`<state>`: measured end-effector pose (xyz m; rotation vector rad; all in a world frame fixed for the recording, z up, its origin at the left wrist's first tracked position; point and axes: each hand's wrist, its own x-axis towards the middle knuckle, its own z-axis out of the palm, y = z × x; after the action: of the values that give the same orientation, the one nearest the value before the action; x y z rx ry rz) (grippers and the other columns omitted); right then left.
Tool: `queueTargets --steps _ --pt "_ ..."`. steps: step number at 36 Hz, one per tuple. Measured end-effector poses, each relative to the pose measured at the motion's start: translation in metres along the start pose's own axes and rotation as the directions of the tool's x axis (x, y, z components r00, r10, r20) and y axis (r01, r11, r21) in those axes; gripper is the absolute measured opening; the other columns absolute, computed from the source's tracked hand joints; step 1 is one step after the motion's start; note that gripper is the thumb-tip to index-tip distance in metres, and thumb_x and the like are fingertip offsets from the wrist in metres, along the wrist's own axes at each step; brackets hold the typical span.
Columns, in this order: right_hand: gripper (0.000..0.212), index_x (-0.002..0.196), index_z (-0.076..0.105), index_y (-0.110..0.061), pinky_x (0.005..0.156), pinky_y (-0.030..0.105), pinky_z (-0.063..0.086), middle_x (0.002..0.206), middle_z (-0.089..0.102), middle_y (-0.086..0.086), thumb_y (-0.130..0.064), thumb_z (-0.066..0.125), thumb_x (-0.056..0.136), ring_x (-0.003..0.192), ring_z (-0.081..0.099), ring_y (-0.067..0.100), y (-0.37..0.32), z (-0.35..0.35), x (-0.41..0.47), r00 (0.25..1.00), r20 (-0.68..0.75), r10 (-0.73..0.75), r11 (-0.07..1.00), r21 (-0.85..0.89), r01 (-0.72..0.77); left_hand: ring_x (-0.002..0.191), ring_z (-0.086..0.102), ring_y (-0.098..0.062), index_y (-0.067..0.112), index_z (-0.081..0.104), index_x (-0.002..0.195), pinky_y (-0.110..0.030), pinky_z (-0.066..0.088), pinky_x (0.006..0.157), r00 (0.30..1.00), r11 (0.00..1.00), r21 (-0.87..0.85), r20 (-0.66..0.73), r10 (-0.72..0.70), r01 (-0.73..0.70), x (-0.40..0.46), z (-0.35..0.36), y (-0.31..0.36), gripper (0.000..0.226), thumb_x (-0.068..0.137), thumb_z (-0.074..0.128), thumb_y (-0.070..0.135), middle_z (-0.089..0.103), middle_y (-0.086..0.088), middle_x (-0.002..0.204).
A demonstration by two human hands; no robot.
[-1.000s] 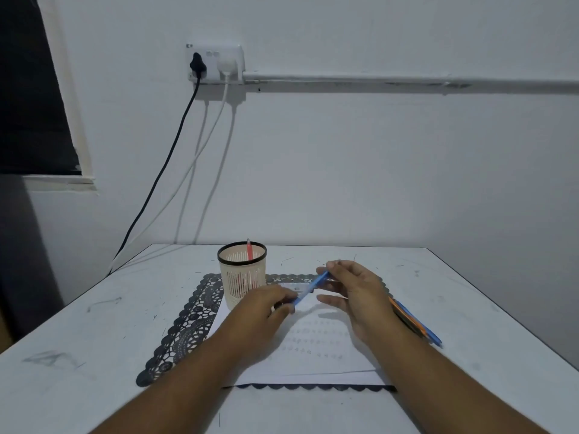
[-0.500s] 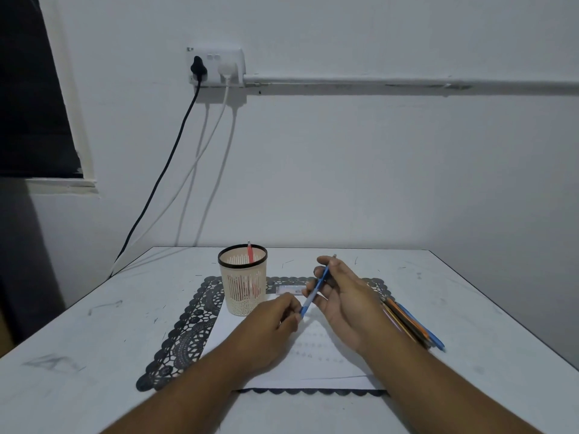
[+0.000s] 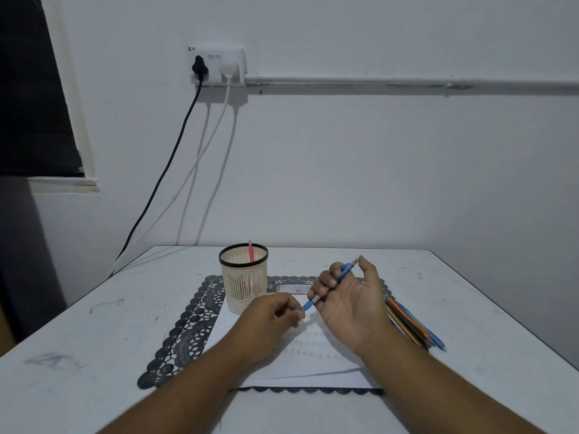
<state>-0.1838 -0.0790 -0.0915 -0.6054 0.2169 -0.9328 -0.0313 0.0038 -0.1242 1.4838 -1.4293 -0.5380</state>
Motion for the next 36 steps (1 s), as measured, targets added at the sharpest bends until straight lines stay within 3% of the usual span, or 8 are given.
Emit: queueTargets --steps 7,13,19,24,36 --pt "0.051 0.065 0.044 -0.013 0.065 0.037 0.032 0.068 0.030 0.004 -0.053 0.039 0.097 0.060 0.030 0.020 0.002 -0.001 -0.002 0.999 0.038 -0.013 1.000 0.027 0.012 0.066 0.052 -0.012 0.002 0.069 0.081 -0.018 0.041 0.063 1.000 0.995 -0.102 -0.009 -0.014 0.013 -0.001 0.000 0.001 0.014 0.094 0.070 0.008 0.065 -0.017 0.074" --pt "0.043 0.064 0.037 -0.015 0.065 0.037 0.029 0.069 0.024 0.003 -0.046 0.039 0.094 0.061 0.026 0.020 0.001 -0.006 0.001 0.998 0.057 -0.002 1.000 0.008 0.002 0.065 0.053 -0.012 -0.007 0.069 0.083 -0.012 0.043 0.063 1.000 0.989 -0.147 -0.001 -0.019 0.019 -0.001 0.000 0.001 0.013 0.092 0.071 0.003 0.064 -0.011 0.071" --pt "0.045 0.065 0.037 -0.015 0.065 0.036 0.028 0.068 0.025 0.003 -0.048 0.037 0.095 0.062 0.025 0.020 0.001 -0.008 0.001 0.996 0.094 -0.004 1.000 0.013 0.002 0.068 0.057 -0.011 0.010 0.073 0.081 -0.023 0.044 0.069 1.000 0.998 -0.062 0.020 -0.018 0.020 0.001 -0.003 -0.001 0.013 0.093 0.073 0.014 0.071 -0.002 0.073" --pt "0.044 0.065 0.037 -0.015 0.065 0.036 0.029 0.068 0.024 0.003 -0.047 0.037 0.094 0.061 0.025 0.020 0.001 -0.008 0.001 0.994 0.107 -0.002 1.000 0.009 0.001 0.068 0.056 -0.012 0.006 0.072 0.081 -0.023 0.044 0.069 1.000 0.995 -0.099 0.014 -0.024 0.025 0.000 -0.003 0.000 0.013 0.092 0.073 0.012 0.069 -0.009 0.073" --pt "0.039 0.064 0.035 -0.016 0.063 0.036 0.030 0.068 0.022 0.003 -0.046 0.039 0.089 0.063 0.021 0.020 0.001 -0.010 0.002 0.988 0.155 -0.022 1.000 -0.012 0.024 0.067 0.054 -0.009 0.006 0.071 0.078 -0.015 0.043 0.065 0.999 0.992 -0.125 0.023 -0.030 0.033 -0.002 -0.003 0.002 0.013 0.091 0.073 0.007 0.067 0.001 0.069"
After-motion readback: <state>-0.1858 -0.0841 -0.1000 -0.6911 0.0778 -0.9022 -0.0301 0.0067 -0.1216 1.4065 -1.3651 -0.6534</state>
